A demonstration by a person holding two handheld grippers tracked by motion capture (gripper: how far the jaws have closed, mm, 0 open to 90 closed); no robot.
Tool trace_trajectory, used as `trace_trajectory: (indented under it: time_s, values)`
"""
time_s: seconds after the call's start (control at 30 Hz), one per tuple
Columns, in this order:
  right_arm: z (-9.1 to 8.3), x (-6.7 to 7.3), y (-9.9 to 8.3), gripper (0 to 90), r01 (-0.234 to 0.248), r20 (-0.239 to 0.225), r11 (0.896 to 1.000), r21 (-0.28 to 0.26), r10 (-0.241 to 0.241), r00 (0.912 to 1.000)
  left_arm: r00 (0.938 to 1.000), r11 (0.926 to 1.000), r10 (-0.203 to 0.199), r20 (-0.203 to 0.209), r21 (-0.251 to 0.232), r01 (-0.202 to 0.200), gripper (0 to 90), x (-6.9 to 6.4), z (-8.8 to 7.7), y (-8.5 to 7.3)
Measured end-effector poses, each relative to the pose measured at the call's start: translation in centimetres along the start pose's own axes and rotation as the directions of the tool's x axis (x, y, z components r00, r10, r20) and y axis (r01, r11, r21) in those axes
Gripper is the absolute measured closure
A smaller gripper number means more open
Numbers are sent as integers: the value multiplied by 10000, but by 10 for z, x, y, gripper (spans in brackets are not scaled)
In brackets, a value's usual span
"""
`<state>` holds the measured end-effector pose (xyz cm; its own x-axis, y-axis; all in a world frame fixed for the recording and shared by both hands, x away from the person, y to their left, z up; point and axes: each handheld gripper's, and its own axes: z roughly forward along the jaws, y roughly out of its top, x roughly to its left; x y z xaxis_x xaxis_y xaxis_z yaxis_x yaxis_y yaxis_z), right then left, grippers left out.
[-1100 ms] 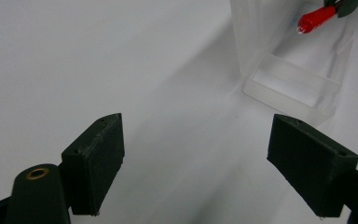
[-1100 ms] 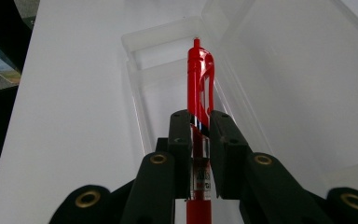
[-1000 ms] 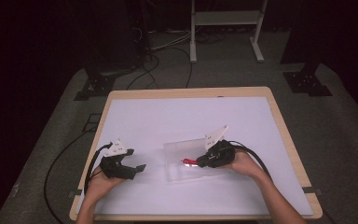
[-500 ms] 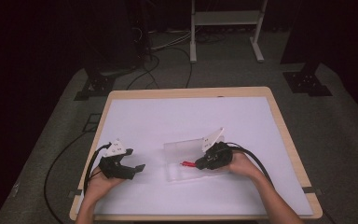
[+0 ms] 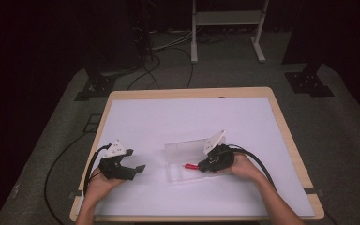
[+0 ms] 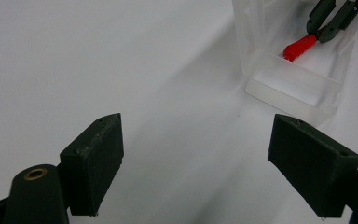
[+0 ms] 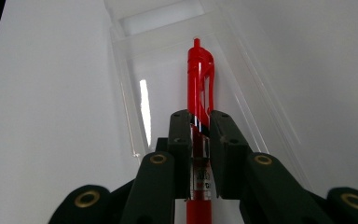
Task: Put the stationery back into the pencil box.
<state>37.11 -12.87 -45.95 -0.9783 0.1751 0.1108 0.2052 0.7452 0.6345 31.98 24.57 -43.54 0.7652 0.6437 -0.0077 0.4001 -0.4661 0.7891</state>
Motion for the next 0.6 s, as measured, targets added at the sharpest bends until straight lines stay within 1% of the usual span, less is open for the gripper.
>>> trace_trajectory:
  time_s: [0.2,0.27,0.47,0.6]
  values:
    - [-2,-1,-1,778,-63,-6,9999,-114,63,10000,10000,10000,-25,-18,-47,25,175,1,-2,0]
    - [-3,-1,-1,758,-63,-20,9999,-122,62,10000,10000,10000,-34,-18,-46,34,175,1,-2,0]
    - [-6,0,-1,749,-163,32,9995,-287,164,9999,10000,9999,-57,-28,-129,56,175,1,-3,0]
    - [-8,1,-3,731,-217,141,9990,-387,223,9997,10000,10000,-31,-4,-89,31,175,0,-2,0]
